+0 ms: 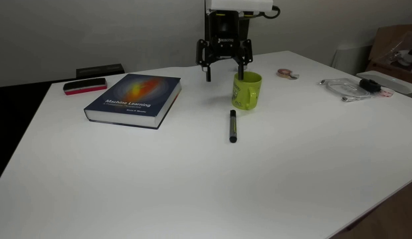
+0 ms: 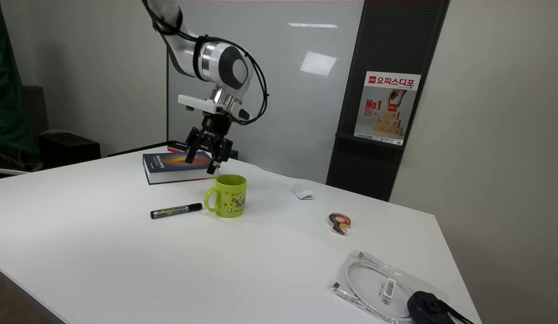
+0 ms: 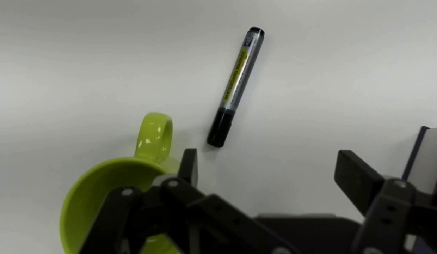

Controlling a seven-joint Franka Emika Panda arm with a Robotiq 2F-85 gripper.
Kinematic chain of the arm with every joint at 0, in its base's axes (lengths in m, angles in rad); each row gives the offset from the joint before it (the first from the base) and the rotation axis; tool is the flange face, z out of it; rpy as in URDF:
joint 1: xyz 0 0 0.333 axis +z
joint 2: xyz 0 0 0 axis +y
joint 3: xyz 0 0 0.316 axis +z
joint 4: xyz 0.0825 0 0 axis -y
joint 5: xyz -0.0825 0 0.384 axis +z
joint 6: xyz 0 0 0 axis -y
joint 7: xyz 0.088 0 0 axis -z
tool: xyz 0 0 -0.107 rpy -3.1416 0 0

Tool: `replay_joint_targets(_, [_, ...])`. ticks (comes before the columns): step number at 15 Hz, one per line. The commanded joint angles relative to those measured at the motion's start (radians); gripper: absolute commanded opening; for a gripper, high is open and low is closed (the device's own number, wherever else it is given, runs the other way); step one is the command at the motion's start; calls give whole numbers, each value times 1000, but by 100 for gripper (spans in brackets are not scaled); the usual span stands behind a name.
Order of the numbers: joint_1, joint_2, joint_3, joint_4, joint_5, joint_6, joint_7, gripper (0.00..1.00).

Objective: Put the marker in the mug on the table

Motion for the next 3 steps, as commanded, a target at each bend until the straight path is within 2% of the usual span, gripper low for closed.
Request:
replay_joint_targets(1, [39,-143,-11,-157,-82,157,-16,100])
replay_joint_targets(3, [59,-197,-19,-226,-140,266,-10,100])
